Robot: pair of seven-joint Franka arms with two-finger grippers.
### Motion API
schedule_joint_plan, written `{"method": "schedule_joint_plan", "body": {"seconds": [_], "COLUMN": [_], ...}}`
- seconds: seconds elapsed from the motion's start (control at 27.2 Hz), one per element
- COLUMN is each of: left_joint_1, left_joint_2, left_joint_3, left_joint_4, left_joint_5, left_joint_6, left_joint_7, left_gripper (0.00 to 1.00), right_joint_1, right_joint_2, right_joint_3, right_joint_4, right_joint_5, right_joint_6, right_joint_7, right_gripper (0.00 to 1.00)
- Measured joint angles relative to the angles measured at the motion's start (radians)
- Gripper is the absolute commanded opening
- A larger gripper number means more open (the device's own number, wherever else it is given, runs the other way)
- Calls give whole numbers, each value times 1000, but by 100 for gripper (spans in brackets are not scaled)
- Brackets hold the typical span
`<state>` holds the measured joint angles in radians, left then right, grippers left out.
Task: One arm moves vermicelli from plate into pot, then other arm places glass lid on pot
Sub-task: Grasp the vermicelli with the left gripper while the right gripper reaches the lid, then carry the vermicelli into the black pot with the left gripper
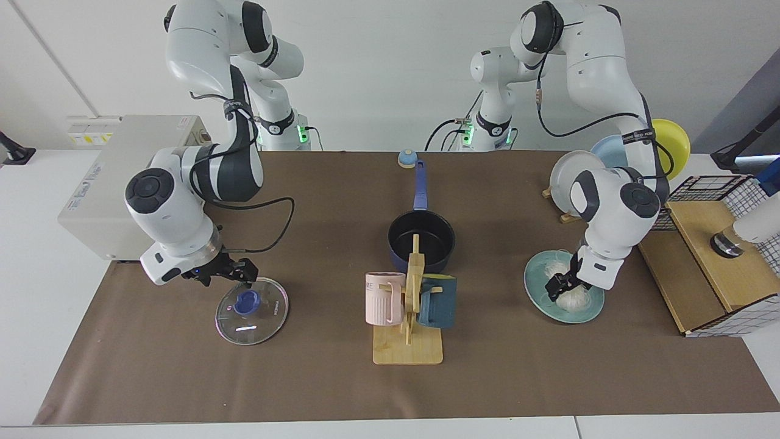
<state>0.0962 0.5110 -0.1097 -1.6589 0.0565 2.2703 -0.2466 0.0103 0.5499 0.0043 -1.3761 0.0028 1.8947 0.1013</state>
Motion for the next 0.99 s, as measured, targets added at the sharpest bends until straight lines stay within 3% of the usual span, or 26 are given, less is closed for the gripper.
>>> {"method": "schedule_joint_plan", "body": {"seconds": [0.07,0.11,0.18,0.22,0.55,0.81,0.99], "left_joint_1": [0,0,0,0,0,0,0], "left_joint_2": [5,7,11,12,13,-4,-76], "left_joint_3": [-1,-1,-1,-1,-5,-25,-65], "left_joint_4": [-4,-6,-9,-10,8,75,109], "left_joint_5": [4,6,9,10,11,10,-29], "left_joint_6": [13,15,17,19,-3,-135,-227], "left_joint_7": [3,4,5,5,6,-1,-50], "left_gripper": [94,80,16,0,0,0,0], "right_joint_1": [8,11,16,17,19,23,23], "right_joint_2": [9,13,21,27,87,121,122], "right_joint_3": [0,0,0,0,0,0,0], "right_joint_4": [1,2,2,2,-1,-22,-46], "right_joint_5": [0,0,0,0,-2,-2,-2], "right_joint_6": [11,14,29,41,130,206,240], "right_joint_7": [2,3,6,7,7,7,-8], "right_gripper": [100,100,100,100,100,100,100]}}
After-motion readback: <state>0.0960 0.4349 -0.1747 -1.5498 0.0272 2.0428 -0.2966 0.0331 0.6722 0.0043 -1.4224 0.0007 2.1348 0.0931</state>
